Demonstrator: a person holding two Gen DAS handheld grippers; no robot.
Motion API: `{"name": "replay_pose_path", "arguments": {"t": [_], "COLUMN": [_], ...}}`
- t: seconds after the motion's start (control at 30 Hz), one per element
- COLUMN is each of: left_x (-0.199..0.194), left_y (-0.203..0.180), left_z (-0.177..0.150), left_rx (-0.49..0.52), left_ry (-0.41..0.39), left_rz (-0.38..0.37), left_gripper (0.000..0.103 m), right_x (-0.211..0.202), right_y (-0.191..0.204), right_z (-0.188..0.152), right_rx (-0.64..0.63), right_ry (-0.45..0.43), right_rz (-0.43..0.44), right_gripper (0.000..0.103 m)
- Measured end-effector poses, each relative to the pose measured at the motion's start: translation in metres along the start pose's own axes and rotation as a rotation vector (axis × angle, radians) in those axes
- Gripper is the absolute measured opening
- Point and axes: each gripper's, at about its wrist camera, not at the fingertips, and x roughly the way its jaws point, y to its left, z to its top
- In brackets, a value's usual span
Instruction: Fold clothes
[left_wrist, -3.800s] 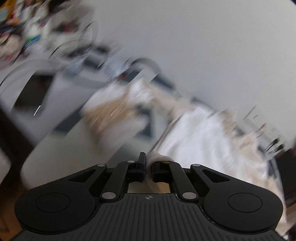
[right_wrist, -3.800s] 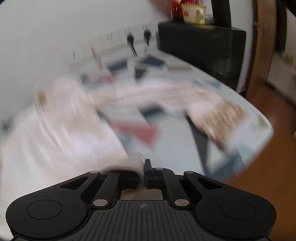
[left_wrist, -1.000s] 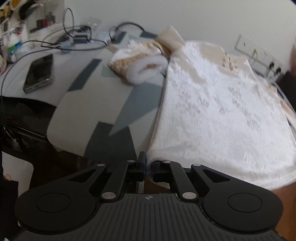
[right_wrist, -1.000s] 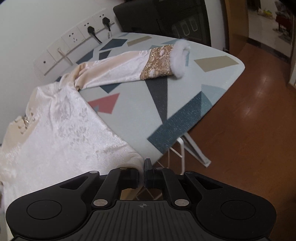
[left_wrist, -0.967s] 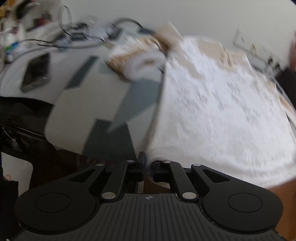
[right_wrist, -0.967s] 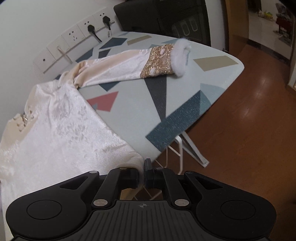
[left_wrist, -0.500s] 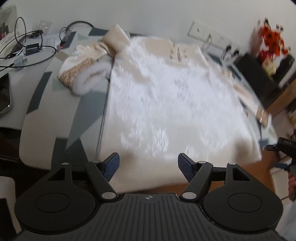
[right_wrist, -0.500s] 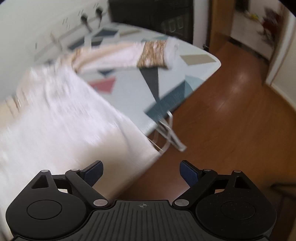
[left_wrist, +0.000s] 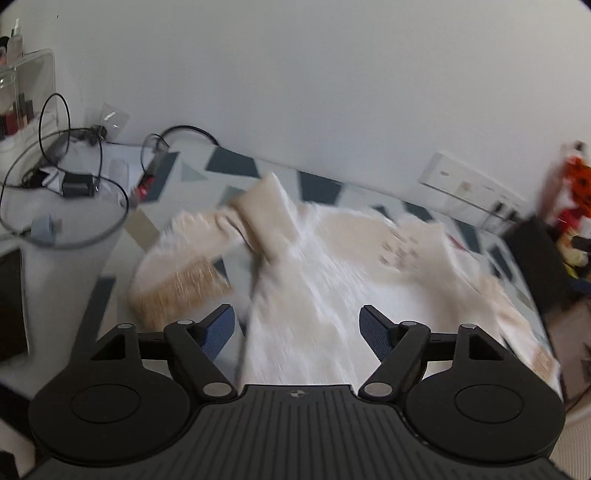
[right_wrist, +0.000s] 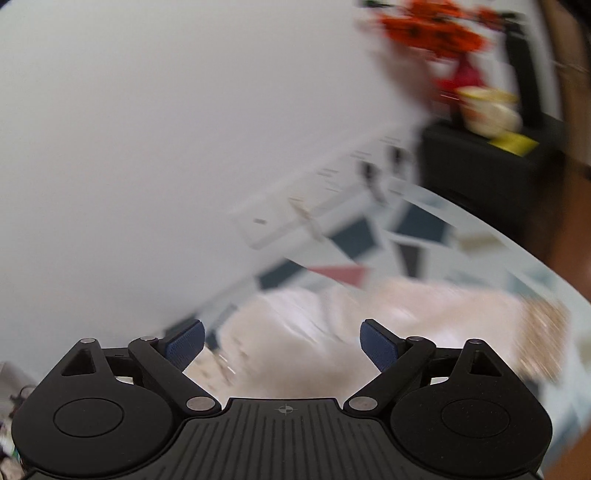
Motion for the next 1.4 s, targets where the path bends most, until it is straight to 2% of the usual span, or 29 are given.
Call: {"name": "replay_pose_path", "arguments": {"t": [0.13,0.3,0.37,0.43,0.5,0.57,0.6,0.63,0.67,0.7,0.77,0.8,0.87,1.03,1.1,1.17,1.23,1.27,1.3,1.37,1.4], "left_x": [0.057,0.155,0.188,0.216,0.243,0.259,0.264,0.269,0.27,0.27,0.255,0.245,0.226,0.17,0.163,0.168,0.17,0.169,0.168,0.167,0.164], "left_y": [-0.005,-0.016,-0.023,-0.031,-0.045,-0.058,-0.058,-0.058,-0.052,-0.047,-0.042,-0.044,-0.047,-0.066,-0.07,-0.067,-0.061,-0.057,-0.054,-0.046,-0.041], "left_z": [0.057,0.121,0.136,0.142,0.14,0.128,0.121,0.114,0.108,0.102,0.089,0.082,0.069,0.017,-0.012,-0.041,-0.055,-0.057,-0.053,-0.039,-0.03], "left_rx": [-0.046,0.048,0.082,0.115,0.2,0.3,0.305,0.305,0.259,0.217,0.194,0.211,0.246,0.355,0.398,0.371,0.34,0.322,0.299,0.238,0.207], "left_ry": [-0.007,0.037,0.056,0.106,0.177,0.186,0.196,0.208,0.231,0.251,0.224,0.209,0.178,0.107,0.173,0.282,0.314,0.315,0.318,0.304,0.268], "left_rz": [0.103,0.239,0.248,0.192,0.119,0.152,0.159,0.16,0.124,0.089,0.047,0.033,0.004,-0.054,-0.092,-0.126,-0.138,-0.144,-0.141,-0.13,-0.124], "left_gripper": [0.077,0.077,0.077,0.077,0.077,0.076,0.071,0.045,0.013,0.01,0.008,0.007,0.002,0.002,0.002,0.002,0.002,0.005,0.009,0.027,0.031], "right_x": [0.09,0.217,0.259,0.291,0.316,0.332,0.335,0.335,0.331,0.324,0.304,0.291,0.263,0.187,0.165,0.154,0.152,0.156,0.155,0.147,0.143], "right_y": [0.017,0.027,0.032,0.042,0.051,0.057,0.057,0.057,0.054,0.05,0.04,0.034,0.021,-0.012,-0.022,-0.03,-0.037,-0.04,-0.04,-0.037,-0.032], "right_z": [0.024,0.032,0.029,0.022,0.013,-0.002,-0.01,-0.017,-0.022,-0.025,-0.029,-0.03,-0.034,-0.062,-0.079,-0.098,-0.109,-0.115,-0.114,-0.106,-0.099], "right_rx": [-0.074,-0.158,-0.188,-0.253,-0.322,-0.381,-0.405,-0.433,-0.459,-0.468,-0.469,-0.464,-0.445,-0.43,-0.449,-0.473,-0.481,-0.468,-0.455,-0.428,-0.422], "right_ry": [0.064,0.189,0.237,0.273,0.315,0.371,0.391,0.395,0.387,0.368,0.324,0.301,0.257,0.2,0.211,0.26,0.345,0.409,0.427,0.406,0.385], "right_rz": [0.021,-0.041,-0.046,-0.037,-0.025,-0.015,-0.005,0.012,0.035,0.056,0.092,0.105,0.129,0.147,0.13,0.098,0.051,0.023,0.014,0.017,0.031], "right_gripper": [0.092,0.09,0.088,0.088,0.088,0.087,0.081,0.074,0.053,0.042,0.028,0.024,0.021,0.017,0.017,0.017,0.015,0.015,0.017,0.027,0.029]}}
